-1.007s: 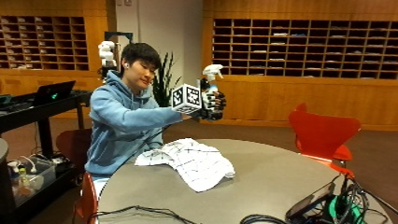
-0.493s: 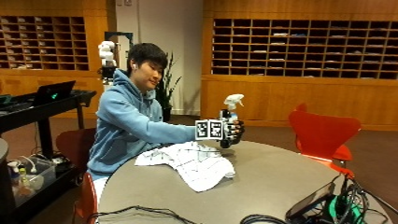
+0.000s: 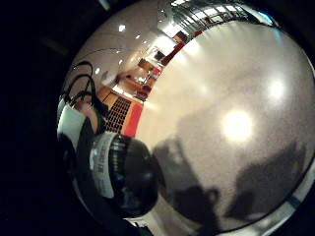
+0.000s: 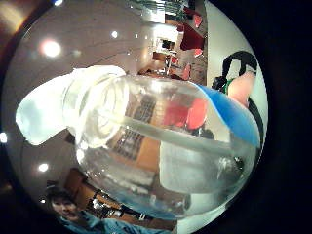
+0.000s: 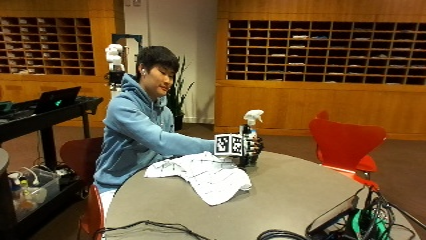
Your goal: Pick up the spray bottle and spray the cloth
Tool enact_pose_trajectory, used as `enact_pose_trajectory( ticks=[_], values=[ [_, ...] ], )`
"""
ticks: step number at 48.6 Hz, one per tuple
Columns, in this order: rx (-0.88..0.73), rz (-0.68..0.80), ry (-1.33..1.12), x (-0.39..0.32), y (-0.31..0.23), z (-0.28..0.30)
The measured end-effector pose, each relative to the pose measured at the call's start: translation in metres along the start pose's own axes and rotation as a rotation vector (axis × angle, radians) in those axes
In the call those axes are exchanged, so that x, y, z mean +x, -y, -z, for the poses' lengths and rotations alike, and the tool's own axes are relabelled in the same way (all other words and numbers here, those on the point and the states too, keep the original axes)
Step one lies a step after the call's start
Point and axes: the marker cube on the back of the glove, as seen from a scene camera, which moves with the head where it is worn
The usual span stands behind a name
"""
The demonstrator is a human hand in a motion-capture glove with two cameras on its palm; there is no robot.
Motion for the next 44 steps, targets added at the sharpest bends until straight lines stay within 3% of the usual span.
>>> enact_pose_trajectory(
  ticks=[19,44],
  values=[
    [-0.097,0.0,0.016,0.002,-0.014,0.006],
    [-0.066,0.002,0.121,-0.028,-0.042,0.056]
  ],
)
